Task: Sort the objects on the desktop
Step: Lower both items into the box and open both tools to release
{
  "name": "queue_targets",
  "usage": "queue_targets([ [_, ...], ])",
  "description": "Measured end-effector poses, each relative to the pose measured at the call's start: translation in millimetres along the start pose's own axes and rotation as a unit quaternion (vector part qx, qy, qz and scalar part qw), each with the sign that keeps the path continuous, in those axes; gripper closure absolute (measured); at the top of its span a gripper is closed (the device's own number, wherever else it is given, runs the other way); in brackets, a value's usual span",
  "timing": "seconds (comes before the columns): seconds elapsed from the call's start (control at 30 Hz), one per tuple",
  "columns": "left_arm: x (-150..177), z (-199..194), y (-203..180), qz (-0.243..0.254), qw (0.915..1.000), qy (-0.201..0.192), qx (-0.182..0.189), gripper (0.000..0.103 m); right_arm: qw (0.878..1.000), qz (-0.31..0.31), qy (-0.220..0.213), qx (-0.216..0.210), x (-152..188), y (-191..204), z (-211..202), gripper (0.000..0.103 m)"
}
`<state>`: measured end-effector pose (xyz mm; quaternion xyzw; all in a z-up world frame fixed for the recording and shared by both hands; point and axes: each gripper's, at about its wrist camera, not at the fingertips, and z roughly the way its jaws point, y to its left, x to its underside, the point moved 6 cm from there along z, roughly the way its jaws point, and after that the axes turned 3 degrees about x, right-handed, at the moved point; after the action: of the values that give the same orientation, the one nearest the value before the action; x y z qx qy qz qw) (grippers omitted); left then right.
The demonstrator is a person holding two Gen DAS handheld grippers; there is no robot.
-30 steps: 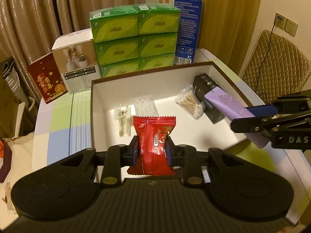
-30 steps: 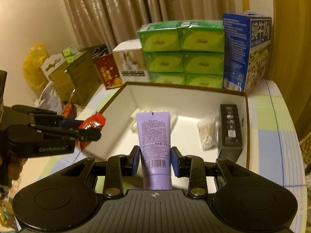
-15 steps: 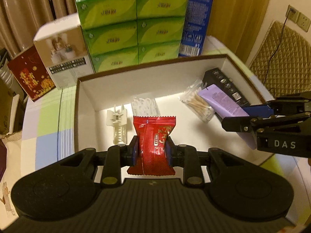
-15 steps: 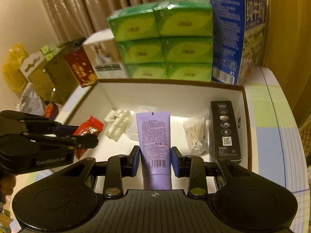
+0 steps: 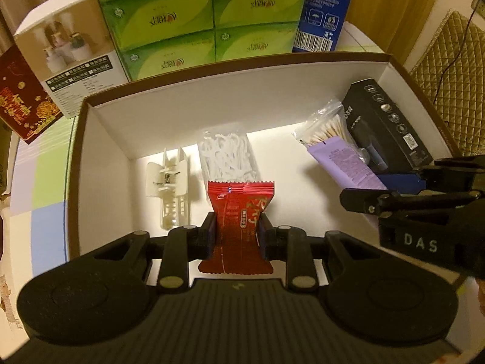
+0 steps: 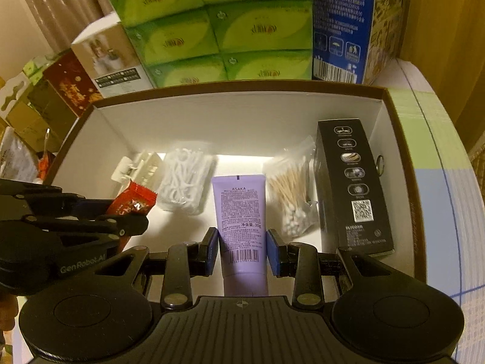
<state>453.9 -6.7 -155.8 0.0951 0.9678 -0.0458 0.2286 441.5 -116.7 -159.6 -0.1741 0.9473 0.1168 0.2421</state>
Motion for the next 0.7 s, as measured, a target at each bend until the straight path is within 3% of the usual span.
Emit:
queue_targets([
  [0.37, -18, 17, -8, -0.005, 0.9999, 0.007, -0.006, 0.080, 1.000, -0.003, -0.005, 0.013, -21, 3, 22, 0.072],
  [0.53, -21, 22, -6, -0.007, 0.9999, 0.006, -0.005, 0.080, 0.999, -0.001, -0.042, 0.008, -32, 3, 23, 0.072],
  [0.7, -19, 21, -4, -0.008, 1.0000, 0.004, -0.002, 0.080, 0.998, -0.009, -0.058, -0.002, -33, 1, 12, 0.052],
])
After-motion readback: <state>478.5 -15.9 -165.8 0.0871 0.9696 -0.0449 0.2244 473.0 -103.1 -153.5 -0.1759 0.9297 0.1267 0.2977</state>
